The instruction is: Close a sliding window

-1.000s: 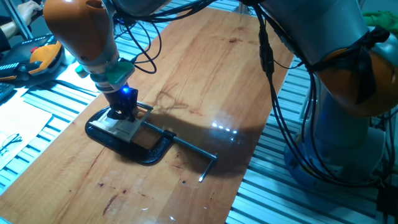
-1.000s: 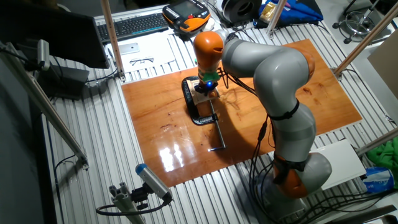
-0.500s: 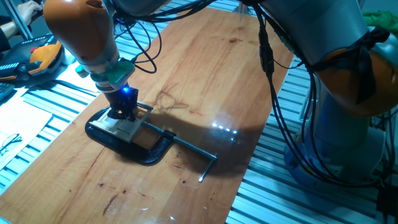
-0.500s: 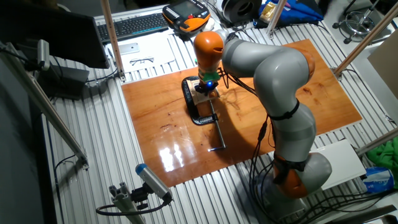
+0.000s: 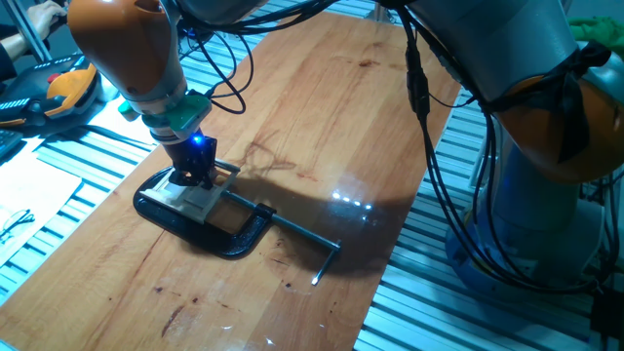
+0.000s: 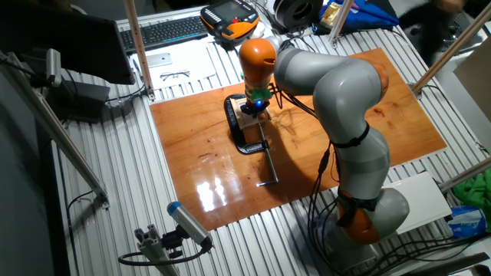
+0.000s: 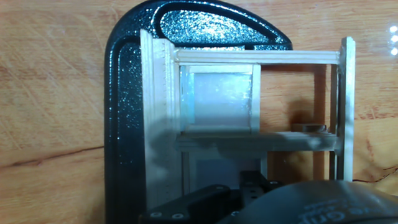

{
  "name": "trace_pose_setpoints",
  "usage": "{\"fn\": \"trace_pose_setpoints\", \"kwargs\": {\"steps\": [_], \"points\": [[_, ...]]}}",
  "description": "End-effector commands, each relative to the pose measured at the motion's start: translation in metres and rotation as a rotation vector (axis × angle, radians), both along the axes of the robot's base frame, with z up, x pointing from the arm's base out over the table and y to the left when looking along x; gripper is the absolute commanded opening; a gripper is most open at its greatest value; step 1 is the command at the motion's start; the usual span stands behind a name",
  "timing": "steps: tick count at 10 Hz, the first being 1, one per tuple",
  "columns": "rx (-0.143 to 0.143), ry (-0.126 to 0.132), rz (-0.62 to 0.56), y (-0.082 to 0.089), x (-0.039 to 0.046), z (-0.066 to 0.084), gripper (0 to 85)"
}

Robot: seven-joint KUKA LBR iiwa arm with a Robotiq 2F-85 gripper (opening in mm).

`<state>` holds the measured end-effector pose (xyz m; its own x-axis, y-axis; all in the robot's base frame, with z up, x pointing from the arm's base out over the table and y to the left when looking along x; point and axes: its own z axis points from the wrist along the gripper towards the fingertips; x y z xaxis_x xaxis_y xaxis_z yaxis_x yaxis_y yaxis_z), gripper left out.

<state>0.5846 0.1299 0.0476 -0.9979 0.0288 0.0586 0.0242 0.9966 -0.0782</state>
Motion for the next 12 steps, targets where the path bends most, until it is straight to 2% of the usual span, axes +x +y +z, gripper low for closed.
{"fn": "trace_pose_setpoints", "kwargs": {"steps": [1, 8, 12], "points": [[0.002, 0.0, 0.0, -0.0001, -0.0002, 0.0, 0.0], [0.009, 0.0, -0.004, -0.0015, -0.0012, -0.0012, 0.0], [-0.006, -0.001, 0.005, -0.0023, -0.0012, -0.001, 0.0]]}}
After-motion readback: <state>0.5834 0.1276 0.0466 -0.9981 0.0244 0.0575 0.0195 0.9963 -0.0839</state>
